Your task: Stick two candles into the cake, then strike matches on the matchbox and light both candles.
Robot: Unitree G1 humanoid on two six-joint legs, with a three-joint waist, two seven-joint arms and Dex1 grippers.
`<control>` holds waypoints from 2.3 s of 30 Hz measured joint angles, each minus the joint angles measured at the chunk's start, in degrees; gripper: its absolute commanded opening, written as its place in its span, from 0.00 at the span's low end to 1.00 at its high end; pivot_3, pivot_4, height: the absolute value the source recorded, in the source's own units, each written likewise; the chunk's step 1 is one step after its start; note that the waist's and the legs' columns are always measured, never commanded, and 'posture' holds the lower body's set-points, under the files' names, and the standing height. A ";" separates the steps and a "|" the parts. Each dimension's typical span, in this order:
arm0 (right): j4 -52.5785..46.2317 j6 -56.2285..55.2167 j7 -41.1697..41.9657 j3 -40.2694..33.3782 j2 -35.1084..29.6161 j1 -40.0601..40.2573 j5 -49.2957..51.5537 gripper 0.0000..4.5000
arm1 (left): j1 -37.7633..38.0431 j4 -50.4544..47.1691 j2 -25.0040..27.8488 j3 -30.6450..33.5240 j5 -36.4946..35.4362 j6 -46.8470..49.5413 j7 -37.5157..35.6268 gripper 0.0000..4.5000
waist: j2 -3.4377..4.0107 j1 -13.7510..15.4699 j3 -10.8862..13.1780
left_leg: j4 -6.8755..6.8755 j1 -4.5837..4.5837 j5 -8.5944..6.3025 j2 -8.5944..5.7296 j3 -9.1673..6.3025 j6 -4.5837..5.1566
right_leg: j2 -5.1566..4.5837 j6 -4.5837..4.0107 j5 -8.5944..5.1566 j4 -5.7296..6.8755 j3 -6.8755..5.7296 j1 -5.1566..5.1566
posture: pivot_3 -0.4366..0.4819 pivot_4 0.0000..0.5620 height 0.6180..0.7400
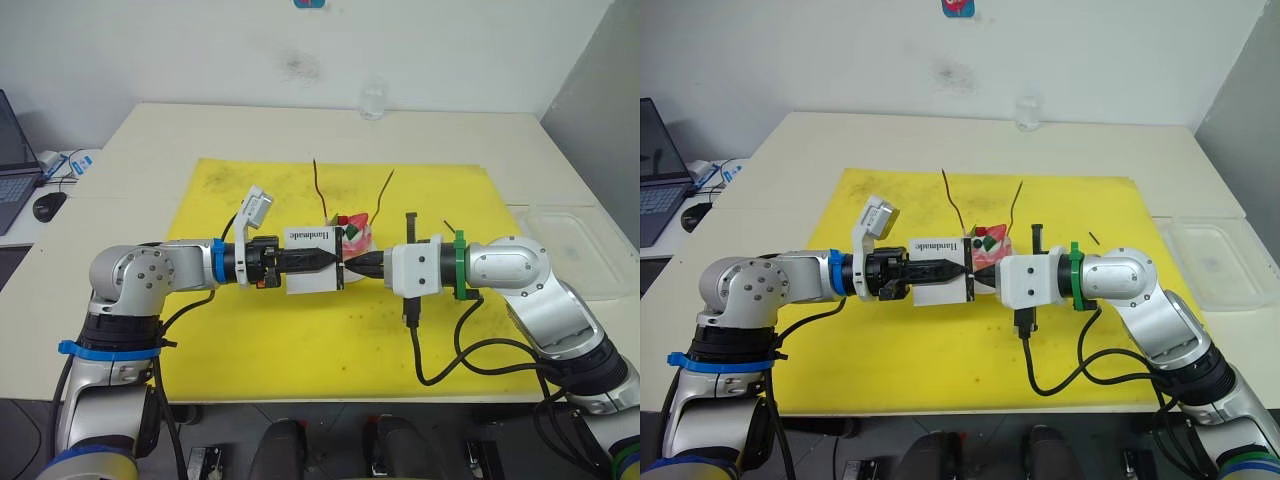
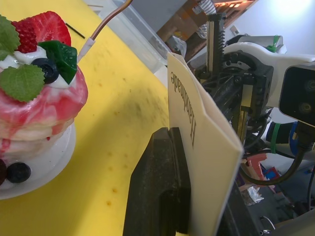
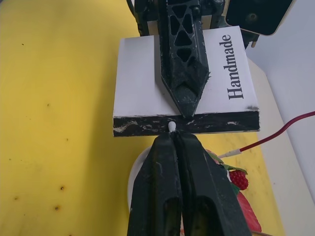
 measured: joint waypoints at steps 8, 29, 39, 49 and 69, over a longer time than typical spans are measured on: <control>1.74 3.66 -2.07 -0.16 2.46 -2.31 -1.78 0.01 | 0.48 -0.18 0.22 0.74 0.20 0.02 0.11 0.00 | 0.00 -0.14 0.00 | 0.02 0.04 0.00 0.02 0.01 0.00 | 0.00 0.00 0.00 0.05 0.01 0.00 | 0.48 0.27 1.00; 1.82 8.94 -12.10 -12.15 5.98 -0.54 2.76 0.01 | 4.88 -3.58 2.90 0.38 -0.49 1.35 -2.80 0.00 | 0.00 -0.26 0.00 | 0.02 0.12 0.02 0.02 -0.01 -0.01 | 0.01 -0.07 0.07 0.08 0.03 0.03 | 0.48 0.27 1.00; 13.66 10.26 -19.99 -5.16 14.85 -13.15 -4.42 0.01 | 6.24 -4.80 3.55 0.76 -0.54 1.41 -2.61 0.00 | 0.00 -0.20 0.00 | -0.02 0.00 0.02 0.03 0.02 -0.01 | 0.02 -0.14 0.02 0.03 0.04 -0.02 | 0.48 0.27 1.00; 18.08 9.92 -20.75 -4.10 18.23 -15.75 -6.06 0.01 | 7.16 -6.07 3.71 1.40 -1.12 1.48 -1.67 0.00 | 0.00 -0.15 0.00 | -0.01 0.01 0.02 0.05 0.00 -0.01 | 0.00 -0.14 0.02 0.06 0.02 -0.03 | 0.48 0.27 1.00; 18.10 9.96 -18.81 -3.49 20.85 -17.58 -5.90 0.01 | 8.18 -6.84 3.71 1.98 -1.72 1.41 -0.58 0.00 | 0.00 -0.17 0.00 | -0.02 0.01 0.02 0.07 -0.02 -0.01 | -0.01 -0.14 0.02 0.07 0.01 -0.03 | 0.48 0.27 1.00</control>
